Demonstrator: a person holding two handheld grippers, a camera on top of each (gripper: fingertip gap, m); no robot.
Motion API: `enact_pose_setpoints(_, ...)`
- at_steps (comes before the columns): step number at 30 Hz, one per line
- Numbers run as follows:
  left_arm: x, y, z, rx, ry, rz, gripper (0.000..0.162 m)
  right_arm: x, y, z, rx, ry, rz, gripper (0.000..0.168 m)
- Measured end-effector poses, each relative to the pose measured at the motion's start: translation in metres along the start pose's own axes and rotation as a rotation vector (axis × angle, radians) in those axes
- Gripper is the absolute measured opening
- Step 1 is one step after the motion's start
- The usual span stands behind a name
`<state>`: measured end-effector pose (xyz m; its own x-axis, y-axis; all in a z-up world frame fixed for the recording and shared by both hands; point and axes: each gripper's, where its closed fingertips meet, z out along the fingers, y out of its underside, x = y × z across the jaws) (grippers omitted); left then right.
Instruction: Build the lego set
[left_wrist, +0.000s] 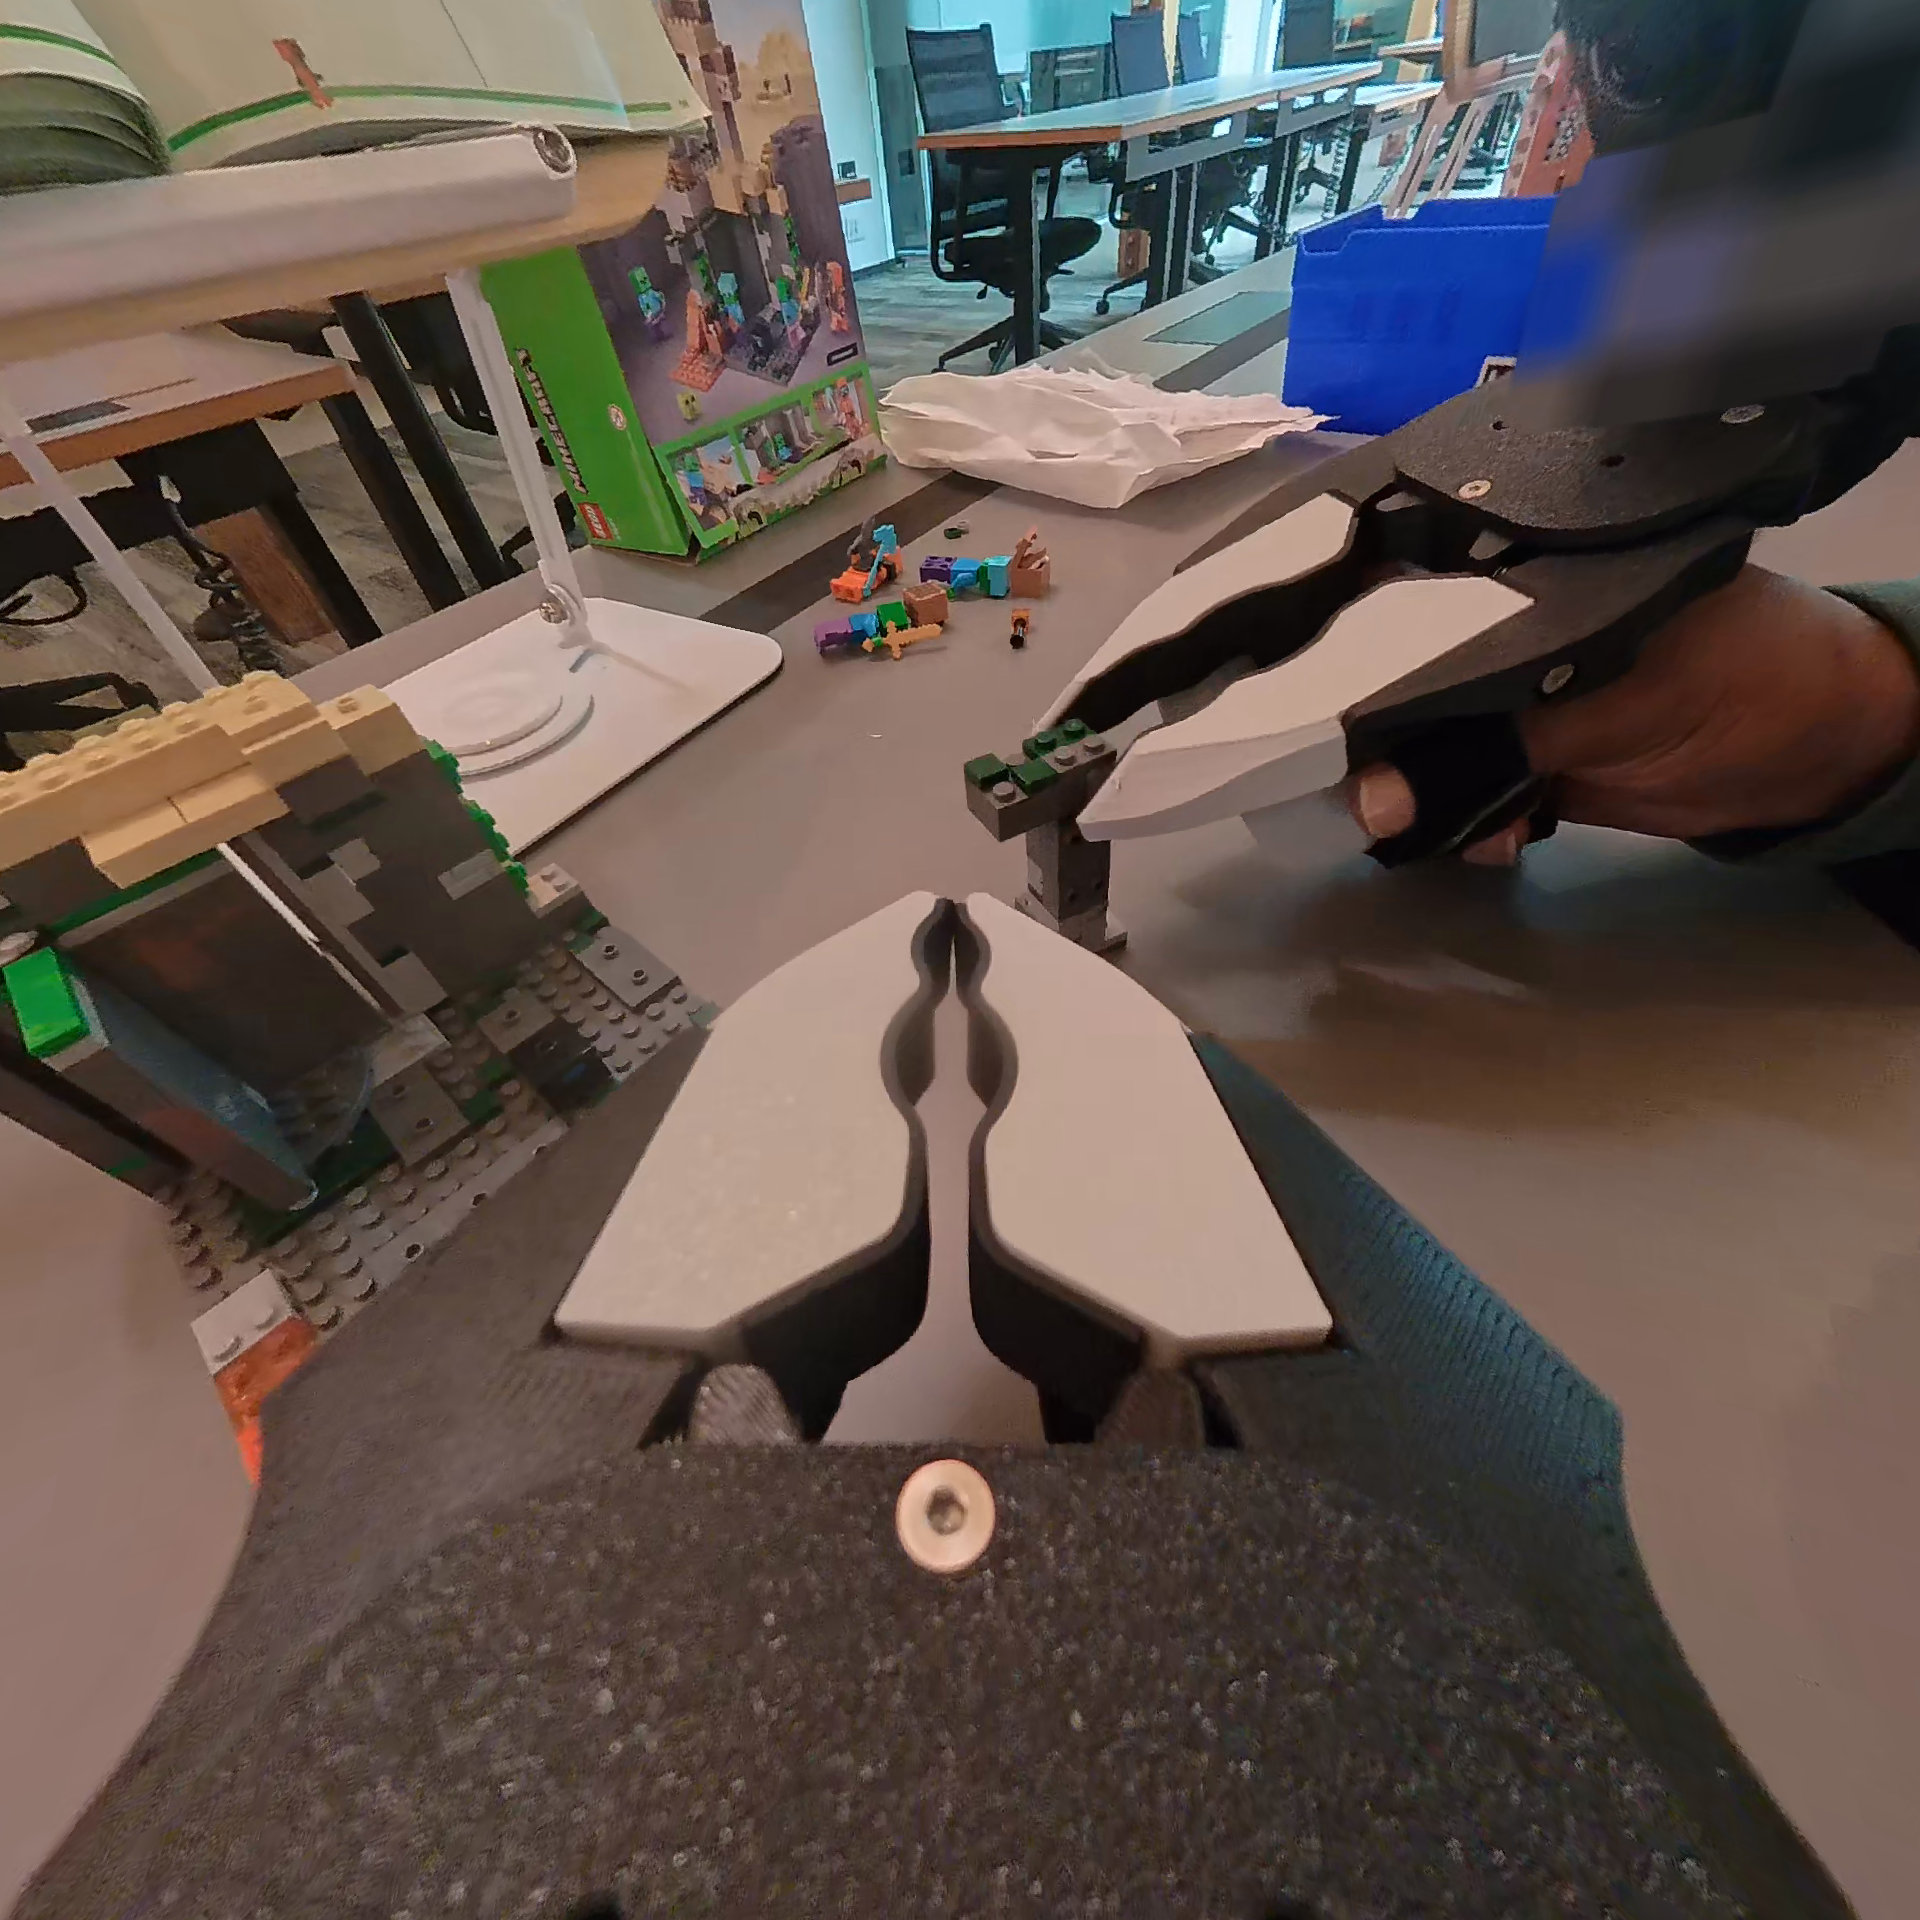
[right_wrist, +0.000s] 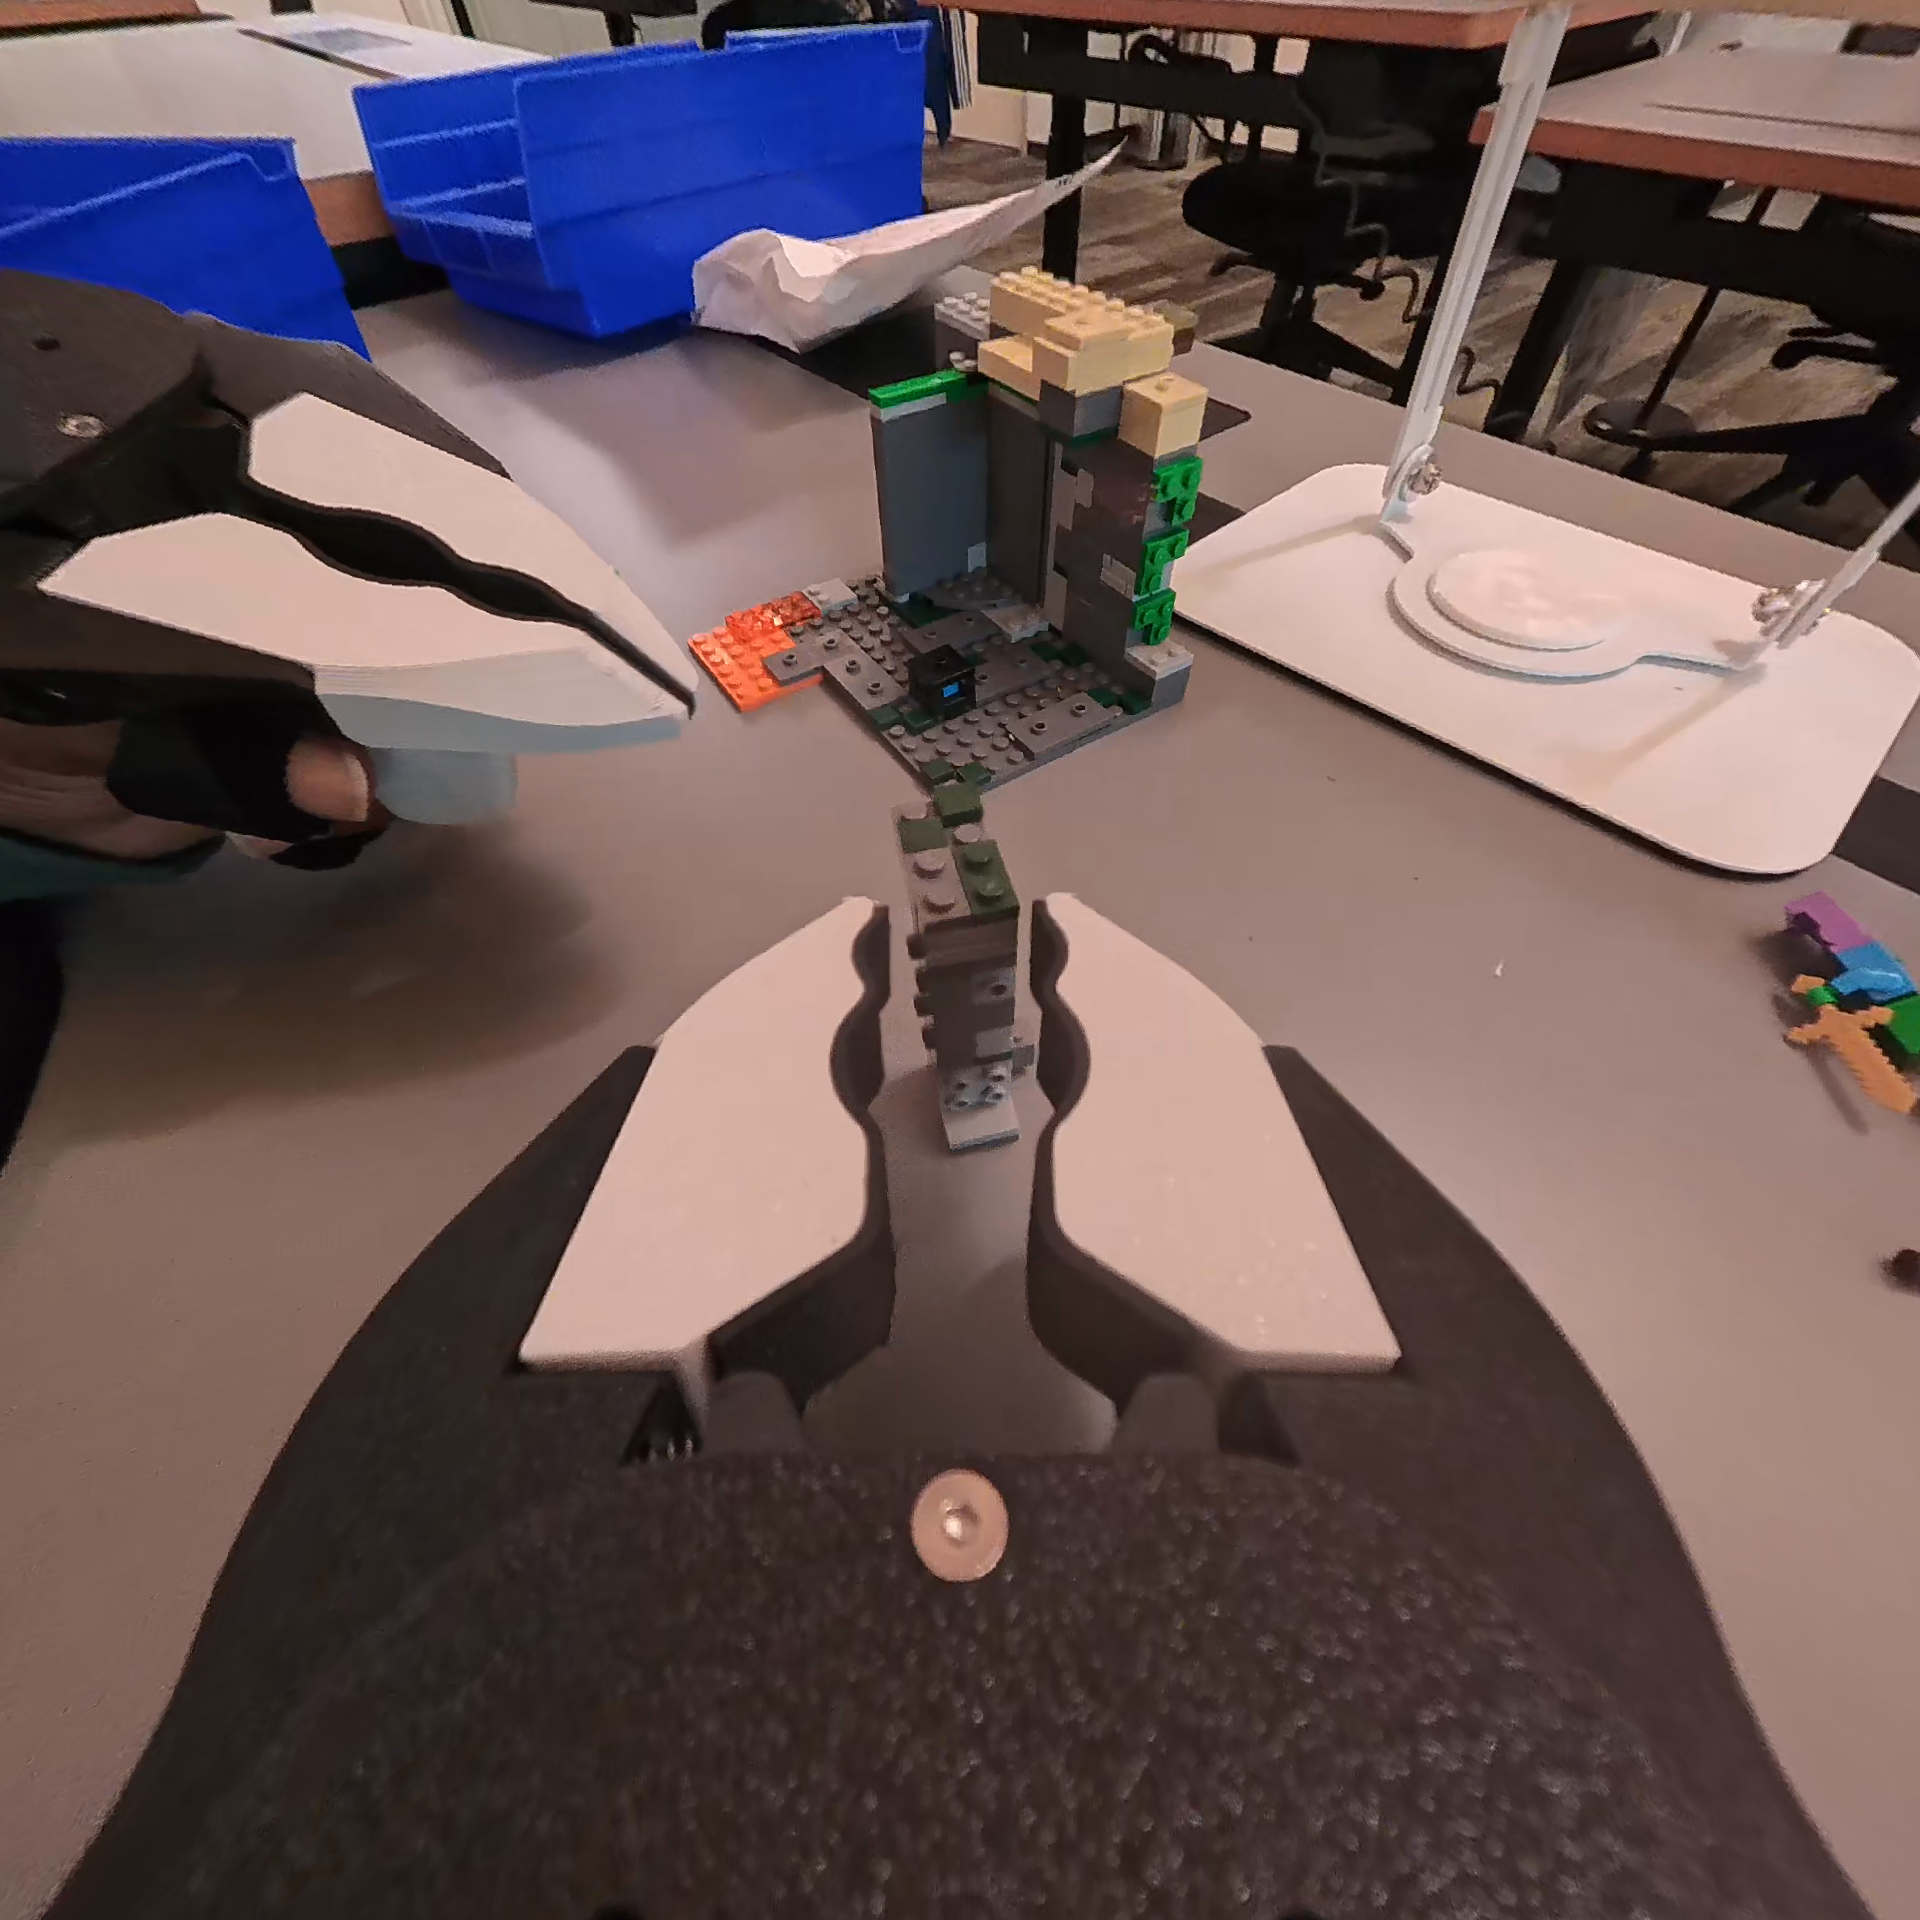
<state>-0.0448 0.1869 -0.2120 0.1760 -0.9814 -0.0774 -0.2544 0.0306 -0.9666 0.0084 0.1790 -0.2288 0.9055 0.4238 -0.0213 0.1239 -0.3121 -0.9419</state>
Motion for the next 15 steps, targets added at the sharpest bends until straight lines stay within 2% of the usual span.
enact_pose_setpoints(7,-0.003,-0.005,-0.002,0.028,-0.014,0.006,0.0,-0.004,-0.019,-0.011,0.085,-0.064,0.006,0.045)
enact_pose_setpoints(11,-0.008,-0.007,-0.004,0.05,-0.04,0.0,0.0,0.002,-0.034,-0.024,0.143,-0.07,-0.007,0.051)
enact_pose_setpoints(13,-0.011,-0.007,-0.004,0.054,-0.048,-0.016,0.0,0.012,-0.041,-0.033,0.178,-0.046,-0.017,0.047)
enact_pose_setpoints(15,-0.015,-0.005,-0.003,0.049,-0.058,-0.03,0.0,0.024,-0.047,-0.045,0.216,-0.023,-0.024,0.032)
